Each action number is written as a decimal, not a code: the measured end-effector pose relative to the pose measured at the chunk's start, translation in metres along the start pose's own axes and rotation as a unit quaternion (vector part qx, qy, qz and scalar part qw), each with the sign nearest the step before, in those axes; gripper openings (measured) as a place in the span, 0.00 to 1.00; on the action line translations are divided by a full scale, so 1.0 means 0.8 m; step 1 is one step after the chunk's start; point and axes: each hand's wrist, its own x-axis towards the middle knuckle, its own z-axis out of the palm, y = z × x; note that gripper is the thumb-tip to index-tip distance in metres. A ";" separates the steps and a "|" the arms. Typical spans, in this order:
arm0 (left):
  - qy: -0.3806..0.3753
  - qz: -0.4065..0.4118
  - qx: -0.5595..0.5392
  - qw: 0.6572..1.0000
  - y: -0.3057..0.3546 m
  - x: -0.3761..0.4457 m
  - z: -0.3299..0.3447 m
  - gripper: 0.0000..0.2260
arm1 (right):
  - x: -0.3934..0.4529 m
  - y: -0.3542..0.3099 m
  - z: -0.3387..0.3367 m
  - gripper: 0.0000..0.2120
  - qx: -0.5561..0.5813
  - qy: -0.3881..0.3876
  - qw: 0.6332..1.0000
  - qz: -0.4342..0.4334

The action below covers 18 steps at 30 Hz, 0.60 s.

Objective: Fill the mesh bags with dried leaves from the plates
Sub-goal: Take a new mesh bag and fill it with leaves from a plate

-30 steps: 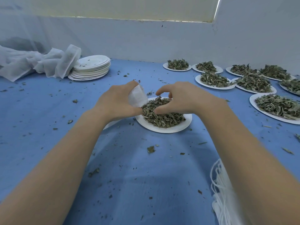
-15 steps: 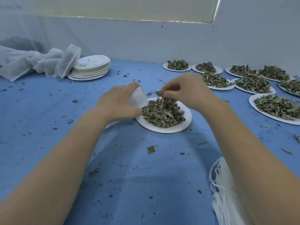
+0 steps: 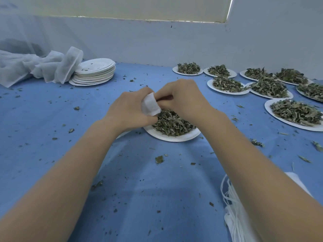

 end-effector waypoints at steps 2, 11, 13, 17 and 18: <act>0.014 0.004 -0.019 1.000 0.001 0.000 0.000 0.20 | 0.000 0.000 0.003 0.09 0.018 0.020 1.000 0.012; 0.032 0.024 -0.019 0.999 -0.004 0.002 0.001 0.14 | -0.003 0.002 0.005 0.10 0.233 0.035 0.968 0.081; 0.031 0.029 -0.012 0.999 -0.004 0.001 0.002 0.15 | -0.002 0.000 0.008 0.09 0.206 0.037 0.975 0.070; 0.038 0.013 -0.026 0.999 -0.006 0.003 0.001 0.15 | -0.004 -0.002 0.006 0.08 0.185 -0.026 0.981 0.053; 0.041 0.012 -0.027 0.999 -0.007 0.003 0.000 0.15 | -0.004 -0.002 0.002 0.07 0.202 -0.039 0.977 0.053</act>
